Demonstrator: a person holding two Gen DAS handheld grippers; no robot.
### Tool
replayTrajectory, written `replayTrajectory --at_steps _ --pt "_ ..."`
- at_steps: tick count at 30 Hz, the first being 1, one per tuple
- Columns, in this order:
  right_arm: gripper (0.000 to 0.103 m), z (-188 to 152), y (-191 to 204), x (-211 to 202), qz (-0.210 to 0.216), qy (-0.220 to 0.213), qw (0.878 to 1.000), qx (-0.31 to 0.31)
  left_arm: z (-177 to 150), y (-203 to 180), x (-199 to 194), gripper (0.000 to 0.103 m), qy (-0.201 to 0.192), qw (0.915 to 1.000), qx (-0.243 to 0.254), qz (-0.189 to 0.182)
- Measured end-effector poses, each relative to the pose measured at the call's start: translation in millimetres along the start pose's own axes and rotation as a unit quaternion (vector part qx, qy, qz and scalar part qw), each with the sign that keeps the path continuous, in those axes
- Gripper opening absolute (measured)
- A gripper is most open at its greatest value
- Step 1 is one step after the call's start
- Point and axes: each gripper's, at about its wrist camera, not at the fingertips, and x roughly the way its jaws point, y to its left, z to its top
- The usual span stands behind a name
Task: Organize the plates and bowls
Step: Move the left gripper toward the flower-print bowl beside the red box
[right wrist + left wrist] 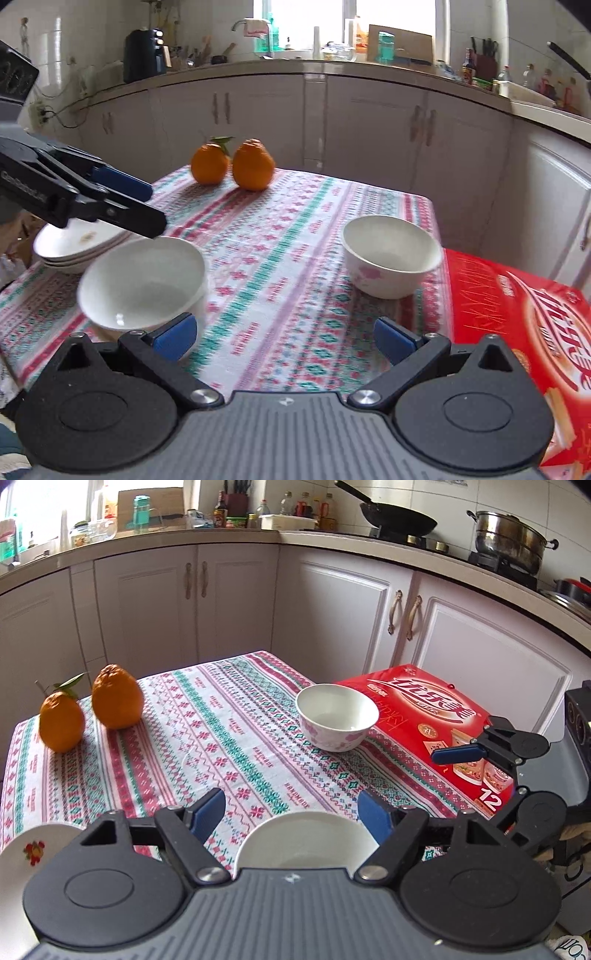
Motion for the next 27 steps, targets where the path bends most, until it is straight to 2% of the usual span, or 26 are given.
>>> replayTrajectory --at_steps 7,15,23,27 --pt "0.103 0 -23 13 -0.043 0.007 0.999 -0.005 24 -6 34 0.079 0.022 0.999 0.03 -0.025" --pt "0.103 11 -38 37 -0.054 0.016 0.998 -0.021 54 -2 92 0.079 0.049 0.9962 0.05 -0.052" --pt "0.103 22 -60 67 -0.03 0.008 1.0 -0.004 80 -4 151 0.076 0.062 0.993 0.066 -0.077" --pt "0.103 25 -67 86 -0.03 0.018 0.999 0.002 88 -3 175 0.072 0.075 0.9916 0.06 -0.087"
